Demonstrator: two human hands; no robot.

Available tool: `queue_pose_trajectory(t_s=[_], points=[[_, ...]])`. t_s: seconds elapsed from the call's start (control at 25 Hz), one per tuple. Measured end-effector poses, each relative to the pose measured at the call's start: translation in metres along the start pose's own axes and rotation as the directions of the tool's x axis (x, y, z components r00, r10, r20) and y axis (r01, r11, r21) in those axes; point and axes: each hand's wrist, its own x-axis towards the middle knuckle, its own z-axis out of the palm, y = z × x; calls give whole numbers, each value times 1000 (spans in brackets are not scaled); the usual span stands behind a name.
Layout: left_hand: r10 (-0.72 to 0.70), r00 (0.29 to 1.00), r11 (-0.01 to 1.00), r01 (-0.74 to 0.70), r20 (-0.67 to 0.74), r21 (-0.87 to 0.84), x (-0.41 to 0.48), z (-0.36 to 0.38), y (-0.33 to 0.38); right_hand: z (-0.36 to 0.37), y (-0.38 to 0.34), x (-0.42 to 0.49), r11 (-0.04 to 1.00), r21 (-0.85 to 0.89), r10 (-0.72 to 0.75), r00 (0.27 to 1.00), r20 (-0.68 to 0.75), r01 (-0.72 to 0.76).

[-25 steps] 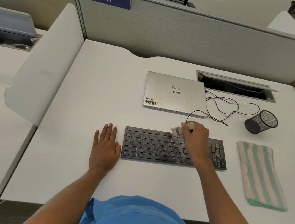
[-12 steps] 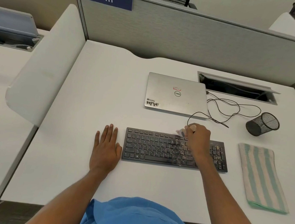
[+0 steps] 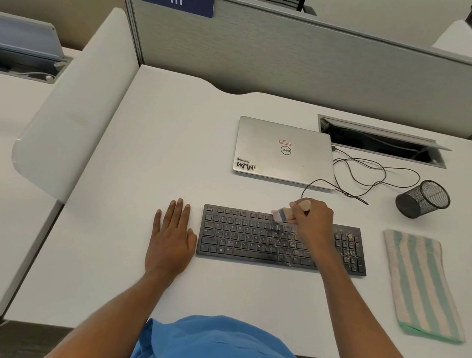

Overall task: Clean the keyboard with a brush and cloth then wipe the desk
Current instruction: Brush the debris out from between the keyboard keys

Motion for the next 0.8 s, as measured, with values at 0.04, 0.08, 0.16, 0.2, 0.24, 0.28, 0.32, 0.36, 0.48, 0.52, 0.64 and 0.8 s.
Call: queue_pose_trajectory(t_s=[0.04, 0.08, 0.16, 0.2, 0.24, 0.28, 0.32, 0.36, 0.48, 0.52, 0.64, 0.8], points=[[-1, 1000, 1000, 1, 2, 0, 0, 0, 0, -5, 2, -1, 999, -41, -9, 1000, -25, 8], [0, 1000, 1000, 0, 4, 0, 0, 0, 1, -9, 3, -1, 997, -72, -20, 999, -50, 17], [2, 1000, 1000, -2, 2, 1, 0, 1, 0, -11, 2, -3, 995, -91, -39, 995, -88, 31], [1, 1000, 1000, -1, 0, 1, 0, 1, 0, -10, -1, -4, 996, -77, -49, 994, -101, 42], [-1, 1000, 1000, 1, -1, -1, 0, 1, 0, -7, -5, -5, 997, -51, -63, 992, -109, 57], [-2, 1000, 1000, 2, -1, -5, 0, 1, 0, -3, -9, -7, 997, -21, -76, 991, -111, 75], [-2, 1000, 1000, 2, -1, -9, 0, 1, 0, 1, -12, -10, 996, 4, -88, 990, -110, 89], [-2, 1000, 1000, 2, -1, -11, 0, 1, 1, 4, -14, -13, 995, 7, -97, 990, -104, 98], [-3, 1000, 1000, 3, -2, -13, 0, 1, 1, 9, -5, -17, 993, -85, -87, 995, -50, 82], [-3, 1000, 1000, 3, -4, -12, 1, 1, 1, 8, -3, -15, 992, -115, -63, 997, -35, 58], [-2, 1000, 1000, 2, 0, -6, 1, 2, 0, 1, -2, -5, 991, -135, -19, 999, -43, 13], [0, 1000, 1000, 0, -4, -6, 0, 1, 0, 2, -13, -12, 997, -51, -56, 994, -90, 51]])
